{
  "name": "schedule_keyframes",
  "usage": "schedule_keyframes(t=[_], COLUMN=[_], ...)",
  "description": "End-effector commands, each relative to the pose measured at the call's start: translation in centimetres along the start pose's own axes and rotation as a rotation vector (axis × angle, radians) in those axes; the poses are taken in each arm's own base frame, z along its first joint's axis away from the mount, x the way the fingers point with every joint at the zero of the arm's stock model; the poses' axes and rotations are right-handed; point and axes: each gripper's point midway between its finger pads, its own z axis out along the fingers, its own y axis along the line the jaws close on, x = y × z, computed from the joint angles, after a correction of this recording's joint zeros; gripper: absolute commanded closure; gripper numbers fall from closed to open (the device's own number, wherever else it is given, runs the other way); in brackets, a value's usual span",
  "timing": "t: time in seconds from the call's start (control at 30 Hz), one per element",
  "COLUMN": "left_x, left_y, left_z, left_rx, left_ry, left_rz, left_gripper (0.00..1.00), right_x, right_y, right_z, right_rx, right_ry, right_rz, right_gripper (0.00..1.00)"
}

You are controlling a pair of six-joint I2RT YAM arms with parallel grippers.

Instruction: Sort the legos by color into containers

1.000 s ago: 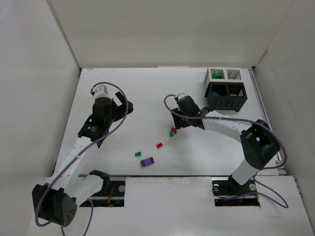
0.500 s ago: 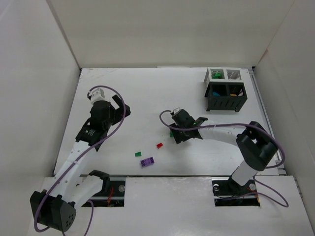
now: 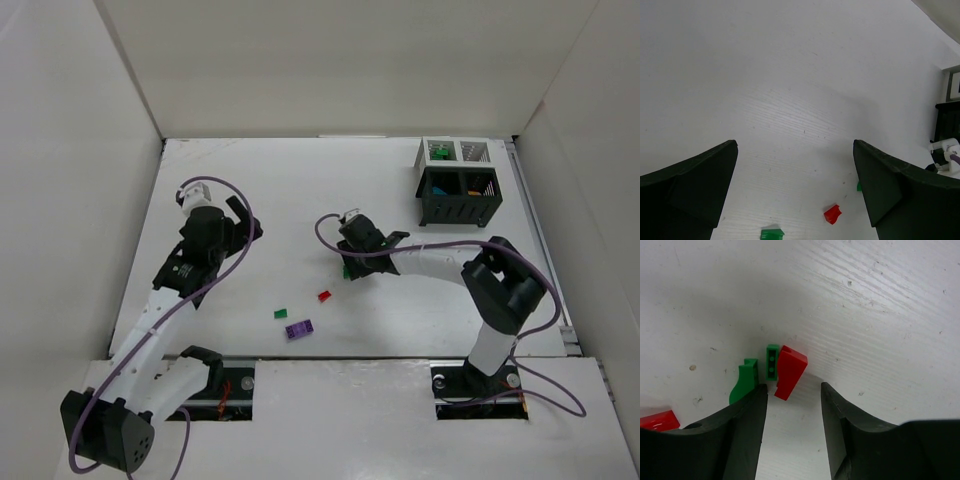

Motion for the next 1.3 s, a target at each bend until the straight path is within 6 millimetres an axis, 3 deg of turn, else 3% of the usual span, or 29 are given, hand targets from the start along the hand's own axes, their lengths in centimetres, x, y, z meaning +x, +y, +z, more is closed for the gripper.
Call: schedule_keyframes(t=[0.0, 0.07, 0.3, 0.43, 0.57, 0.63, 0.77, 0.8, 0.87, 0.9, 1.0, 1.03, 1.1, 1.13, 1.2, 1.27], left_x=[-2.5, -2.5, -2.4, -2.5, -3.0, -3.4, -3.4, -3.8, -4.0, -4.2, -4.8, -4.6, -5.0, -5.1, -4.8, -5.1], left_y=[-0.8, -0.8, -0.6, -0.4, -1.0, -1.2, -1.5, -1.8, -2.2, -2.4, -3.7, -3.8, -4.8, -5.2, -5.4, -6.1], left_z=[-1.4, -1.4, -1.4, -1.4, -1.2, -1.0, 0.0, 0.0, 0.7, 0.8, 1.6, 1.9, 2.6, 2.9, 4.0, 4.4], left_rx=[0.024, 0.024, 0.011, 0.004, 0.009, 0.013, 0.008, 0.011, 0.012, 0.013, 0.053, 0.059, 0.080, 0.091, 0.086, 0.094], left_ry=[-0.076, -0.076, -0.075, -0.081, -0.088, -0.093, -0.088, -0.092, -0.095, -0.096, -0.102, -0.095, -0.089, -0.087, -0.065, -0.061], left_rz=[-0.005, -0.005, -0.003, -0.004, -0.006, 0.002, 0.028, 0.027, 0.047, 0.047, 0.064, 0.078, 0.078, 0.093, 0.107, 0.116], left_gripper=[0.00, 0.00, 0.00, 0.00, 0.00, 0.00, 0.00, 0.00, 0.00, 0.00, 0.00, 0.00, 0.00, 0.00, 0.00, 0.00], right_x=[-1.5, -1.6, -2.2, -3.4, -6.2, -8.0, -11.1, -12.6, -14.0, -15.2, -17.1, -18.4, -19.1, -19.9, -19.8, -20.6], right_y=[1.0, 0.6, 0.4, 0.1, -1.0, -1.7, -6.2, -9.1, -12.5, -16.1, -21.5, -24.3, -27.2, -29.7, -31.8, -34.3], right_z=[0.2, 0.2, 1.0, 0.0, -1.7, -3.1, -5.4, -6.0, -7.4, -8.8, -11.1, -12.5, -12.8, -14.2, -13.4, -14.2], right_rx=[-0.041, -0.019, -0.002, -0.008, -0.027, -0.034, 0.016, 0.067, 0.121, 0.191, 0.296, 0.338, 0.405, 0.465, 0.502, 0.545], right_ry=[-0.040, -0.046, -0.046, -0.082, -0.148, -0.194, -0.252, -0.280, -0.316, -0.360, -0.431, -0.473, -0.482, -0.507, -0.475, -0.495], right_rz=[-0.014, -0.014, -0.007, 0.010, 0.049, 0.050, 0.098, 0.150, 0.198, 0.258, 0.325, 0.358, 0.382, 0.418, 0.442, 0.473], right_gripper=[0.47, 0.50, 0.74, 0.81, 0.92, 0.92, 0.92, 0.92, 0.92, 0.92, 0.92, 0.92, 0.92, 0.92, 0.92, 0.92])
